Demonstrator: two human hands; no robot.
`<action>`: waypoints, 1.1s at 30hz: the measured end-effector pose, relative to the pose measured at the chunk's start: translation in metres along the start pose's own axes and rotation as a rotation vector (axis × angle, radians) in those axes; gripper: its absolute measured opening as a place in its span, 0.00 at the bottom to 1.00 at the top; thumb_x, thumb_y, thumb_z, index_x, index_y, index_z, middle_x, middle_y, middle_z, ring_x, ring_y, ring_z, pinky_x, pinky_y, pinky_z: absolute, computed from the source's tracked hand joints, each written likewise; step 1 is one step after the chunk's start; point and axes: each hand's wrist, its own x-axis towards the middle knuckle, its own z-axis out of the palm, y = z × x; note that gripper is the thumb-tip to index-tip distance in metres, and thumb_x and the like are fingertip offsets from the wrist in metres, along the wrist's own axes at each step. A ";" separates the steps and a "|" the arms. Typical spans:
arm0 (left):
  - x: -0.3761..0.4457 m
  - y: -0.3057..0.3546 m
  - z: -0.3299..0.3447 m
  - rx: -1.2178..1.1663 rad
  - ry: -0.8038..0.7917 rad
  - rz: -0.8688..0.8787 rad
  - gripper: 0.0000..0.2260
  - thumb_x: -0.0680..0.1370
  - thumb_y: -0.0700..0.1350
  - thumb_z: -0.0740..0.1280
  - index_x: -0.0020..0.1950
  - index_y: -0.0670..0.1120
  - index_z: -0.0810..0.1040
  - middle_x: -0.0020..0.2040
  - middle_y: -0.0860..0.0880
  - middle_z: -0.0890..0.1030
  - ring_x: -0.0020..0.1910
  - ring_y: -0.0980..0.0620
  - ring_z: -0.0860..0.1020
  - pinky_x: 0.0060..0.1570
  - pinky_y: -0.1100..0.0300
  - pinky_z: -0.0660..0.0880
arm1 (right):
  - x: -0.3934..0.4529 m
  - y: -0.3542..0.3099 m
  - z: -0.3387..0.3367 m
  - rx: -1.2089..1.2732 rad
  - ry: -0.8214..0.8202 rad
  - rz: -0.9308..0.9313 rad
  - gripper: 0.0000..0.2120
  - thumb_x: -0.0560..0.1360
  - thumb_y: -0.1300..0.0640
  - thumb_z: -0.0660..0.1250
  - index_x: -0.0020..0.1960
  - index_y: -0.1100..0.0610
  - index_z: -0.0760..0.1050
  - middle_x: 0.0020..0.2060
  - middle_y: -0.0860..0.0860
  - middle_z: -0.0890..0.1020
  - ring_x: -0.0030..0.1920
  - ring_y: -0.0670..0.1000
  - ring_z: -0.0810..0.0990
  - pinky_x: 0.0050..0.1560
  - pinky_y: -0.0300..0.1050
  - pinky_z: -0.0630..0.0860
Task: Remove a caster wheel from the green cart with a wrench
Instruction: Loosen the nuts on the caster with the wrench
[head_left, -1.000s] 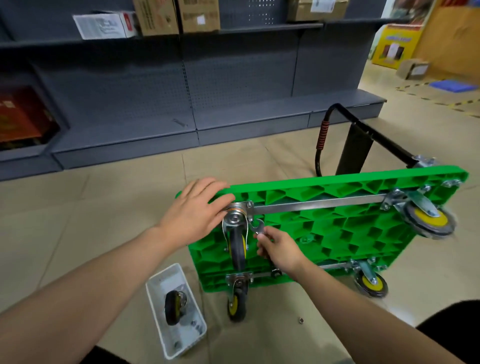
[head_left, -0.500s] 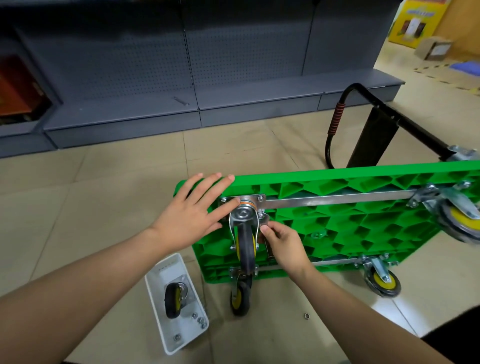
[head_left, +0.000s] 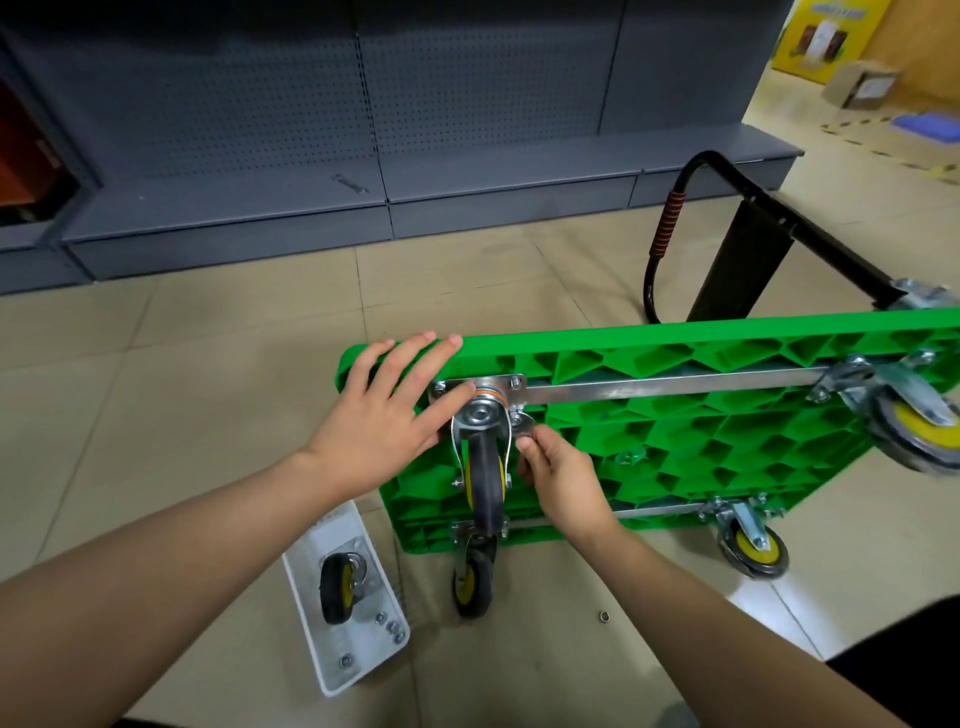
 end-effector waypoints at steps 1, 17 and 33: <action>0.000 0.000 0.000 0.005 -0.004 0.000 0.34 0.72 0.58 0.75 0.74 0.52 0.69 0.79 0.38 0.62 0.75 0.35 0.66 0.69 0.38 0.63 | -0.001 0.000 0.000 -0.005 0.004 -0.005 0.14 0.84 0.54 0.60 0.41 0.55 0.70 0.32 0.49 0.74 0.31 0.43 0.68 0.35 0.38 0.67; -0.003 0.004 0.001 0.032 0.040 -0.011 0.32 0.71 0.56 0.76 0.73 0.53 0.71 0.78 0.39 0.65 0.73 0.36 0.66 0.68 0.39 0.64 | -0.006 0.008 0.004 -0.102 0.027 -0.090 0.14 0.85 0.52 0.57 0.44 0.58 0.68 0.30 0.51 0.71 0.28 0.47 0.64 0.29 0.41 0.61; -0.006 0.002 0.002 0.039 0.105 0.003 0.30 0.73 0.59 0.73 0.73 0.55 0.73 0.77 0.40 0.68 0.73 0.38 0.66 0.71 0.44 0.60 | -0.001 0.013 -0.005 -0.141 -0.054 -0.103 0.12 0.85 0.52 0.57 0.45 0.56 0.67 0.31 0.53 0.71 0.30 0.49 0.64 0.30 0.43 0.62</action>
